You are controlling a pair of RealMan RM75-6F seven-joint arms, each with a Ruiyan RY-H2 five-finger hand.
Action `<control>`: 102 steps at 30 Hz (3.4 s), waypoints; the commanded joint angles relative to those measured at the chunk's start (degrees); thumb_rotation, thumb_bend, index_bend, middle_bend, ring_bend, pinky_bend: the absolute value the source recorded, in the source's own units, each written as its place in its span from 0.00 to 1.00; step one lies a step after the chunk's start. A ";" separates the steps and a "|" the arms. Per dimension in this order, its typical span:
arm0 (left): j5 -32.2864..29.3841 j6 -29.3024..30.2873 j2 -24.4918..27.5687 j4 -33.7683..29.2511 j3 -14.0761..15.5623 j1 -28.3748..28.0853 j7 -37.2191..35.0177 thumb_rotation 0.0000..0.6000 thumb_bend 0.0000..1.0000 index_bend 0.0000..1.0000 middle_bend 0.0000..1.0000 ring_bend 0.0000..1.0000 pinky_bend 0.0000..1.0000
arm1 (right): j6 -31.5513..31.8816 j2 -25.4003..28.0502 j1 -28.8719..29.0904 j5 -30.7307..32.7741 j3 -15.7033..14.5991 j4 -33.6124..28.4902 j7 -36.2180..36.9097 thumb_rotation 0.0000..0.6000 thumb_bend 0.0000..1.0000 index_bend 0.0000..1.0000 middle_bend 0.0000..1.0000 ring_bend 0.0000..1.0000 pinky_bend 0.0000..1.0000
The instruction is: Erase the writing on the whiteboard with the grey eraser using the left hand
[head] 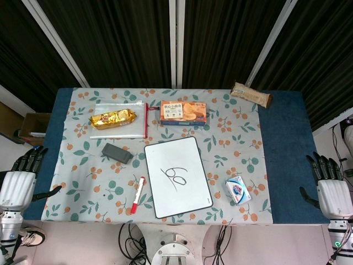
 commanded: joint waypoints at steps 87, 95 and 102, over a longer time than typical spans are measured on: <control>5.10 -39.25 -15.07 27.75 5.29 -38.64 -17.79 1.00 0.32 0.30 0.23 0.17 0.33 | 2.48 1.41 -3.26 1.18 0.87 0.04 3.23 1.00 0.29 0.00 0.00 0.00 0.00; 3.88 -39.35 -15.30 27.57 5.28 -38.71 -16.76 1.00 0.32 0.36 0.28 0.21 0.37 | 2.05 1.36 -3.09 1.13 0.79 -0.07 2.92 1.00 0.29 0.00 0.00 0.00 0.00; 3.14 -38.85 -15.60 27.87 5.29 -38.48 -16.98 1.00 0.32 0.39 0.32 0.29 0.44 | 0.77 1.67 -2.97 1.87 0.47 -0.69 2.29 1.00 0.29 0.00 0.00 0.00 0.00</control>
